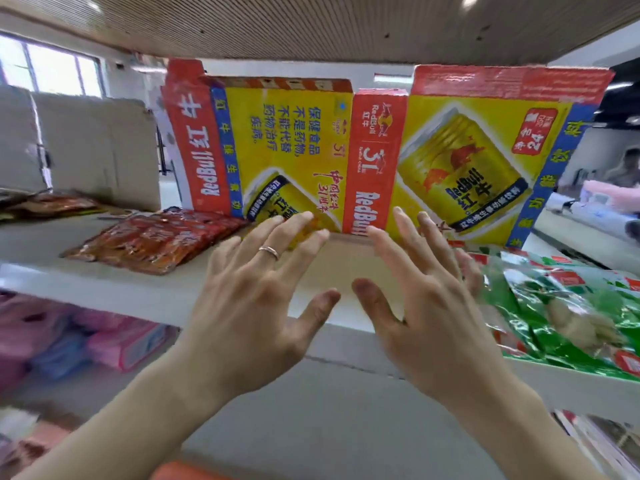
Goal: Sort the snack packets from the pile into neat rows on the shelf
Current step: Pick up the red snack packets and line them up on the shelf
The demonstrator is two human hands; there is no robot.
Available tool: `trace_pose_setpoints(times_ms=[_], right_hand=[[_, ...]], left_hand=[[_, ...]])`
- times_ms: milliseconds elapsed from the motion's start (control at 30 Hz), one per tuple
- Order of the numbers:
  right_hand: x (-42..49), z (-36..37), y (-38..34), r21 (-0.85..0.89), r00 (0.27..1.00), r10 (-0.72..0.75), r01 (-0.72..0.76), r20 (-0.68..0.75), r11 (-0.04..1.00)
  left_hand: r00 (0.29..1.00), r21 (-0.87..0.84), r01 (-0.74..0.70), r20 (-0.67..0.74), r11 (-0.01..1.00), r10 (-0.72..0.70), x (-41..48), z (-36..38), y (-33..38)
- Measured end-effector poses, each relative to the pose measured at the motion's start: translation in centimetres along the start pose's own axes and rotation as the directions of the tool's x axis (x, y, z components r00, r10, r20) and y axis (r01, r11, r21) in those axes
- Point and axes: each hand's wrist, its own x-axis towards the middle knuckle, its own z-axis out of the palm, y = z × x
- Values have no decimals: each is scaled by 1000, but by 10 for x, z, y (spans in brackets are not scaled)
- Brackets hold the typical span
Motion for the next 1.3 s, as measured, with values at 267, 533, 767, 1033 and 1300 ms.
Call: trace_pose_setpoints(times_ms=[267,533,767,1033,1300], right_hand=[[17,63,-131,146,994,-110,106,25,984],[14,127,-263,274,973,-220,191,77,942],[14,163,-359,419,947,-291,211,138,883],[19,198,-421,500,906,-397,279,145,820],[45,242,-475,582,870,-476,324,126,746]], left_hand=[[990,77,139,22,987,-141,-76,-59,-117],[962,163,266,26,950,-273,-160,-114,-219],[932,240,356,-21,903,-362,-218,-163,-284],[902,316,422,-55,850,-428,-263,-181,-332],[870,392,481,-101,784,-483,-275,-190,-390]])
